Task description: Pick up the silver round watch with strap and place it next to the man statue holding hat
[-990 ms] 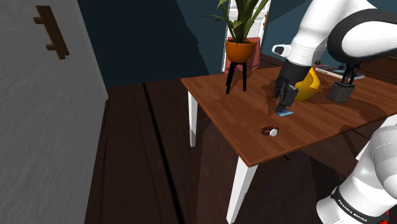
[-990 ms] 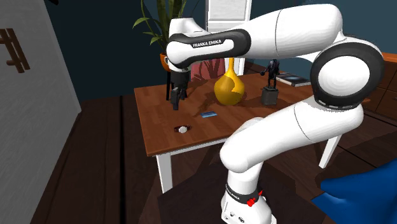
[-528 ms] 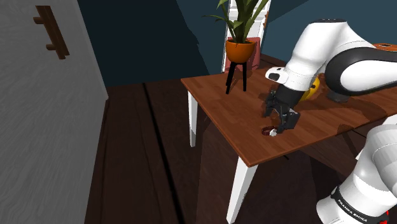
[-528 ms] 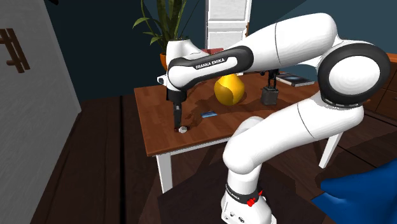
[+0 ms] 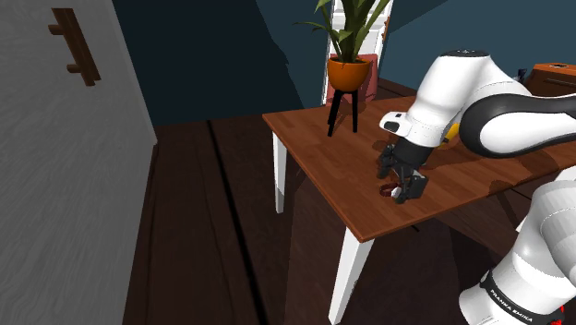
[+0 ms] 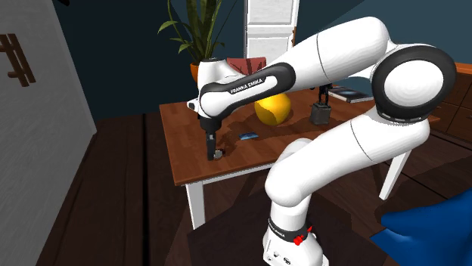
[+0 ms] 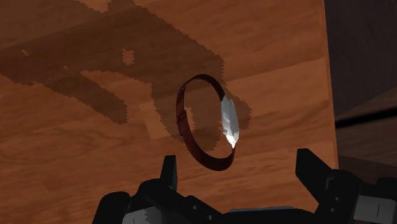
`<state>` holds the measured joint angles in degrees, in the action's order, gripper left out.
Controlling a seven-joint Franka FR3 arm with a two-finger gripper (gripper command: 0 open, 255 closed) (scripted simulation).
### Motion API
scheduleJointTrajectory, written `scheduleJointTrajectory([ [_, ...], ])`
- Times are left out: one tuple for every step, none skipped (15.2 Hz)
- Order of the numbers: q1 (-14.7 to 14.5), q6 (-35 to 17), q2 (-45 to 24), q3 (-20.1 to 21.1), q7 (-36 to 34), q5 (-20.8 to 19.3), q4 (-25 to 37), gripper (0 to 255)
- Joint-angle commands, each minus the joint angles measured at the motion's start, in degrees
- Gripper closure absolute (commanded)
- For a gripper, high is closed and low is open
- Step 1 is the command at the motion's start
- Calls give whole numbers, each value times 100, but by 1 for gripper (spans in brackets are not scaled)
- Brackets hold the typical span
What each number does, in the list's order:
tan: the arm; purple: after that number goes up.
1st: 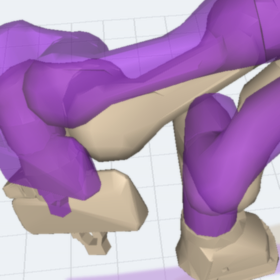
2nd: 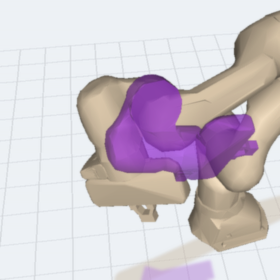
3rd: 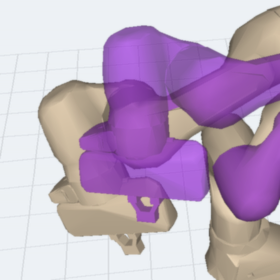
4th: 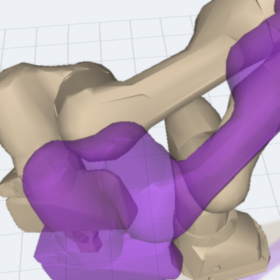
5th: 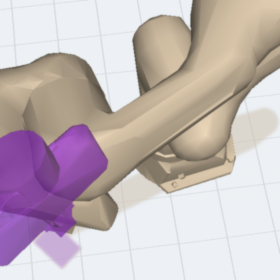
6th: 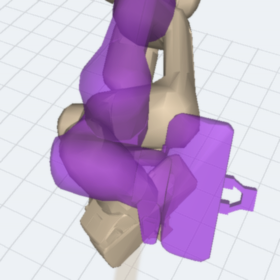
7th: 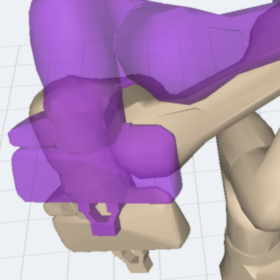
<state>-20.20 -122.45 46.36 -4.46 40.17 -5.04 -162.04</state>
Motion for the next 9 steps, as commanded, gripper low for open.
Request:
scheduleJointTrajectory([
  [2, -26, -15, -4, 3, -3, -9, 0],
  [2, -26, -15, -4, 3, -3, -9, 0],
  [2, -26, -15, -4, 3, -3, -9, 0],
  [2, -26, -15, -4, 3, -3, -9, 0],
  [2, -26, -15, -4, 3, -3, -9, 0],
  [2, -25, -14, -4, 3, -3, -9, 255],
  [2, -25, -15, -4, 3, -3, -9, 255],
  [2, -25, -15, -4, 3, -3, -9, 255],
  [2, -25, -15, -4, 3, -3, -9, 255],
])
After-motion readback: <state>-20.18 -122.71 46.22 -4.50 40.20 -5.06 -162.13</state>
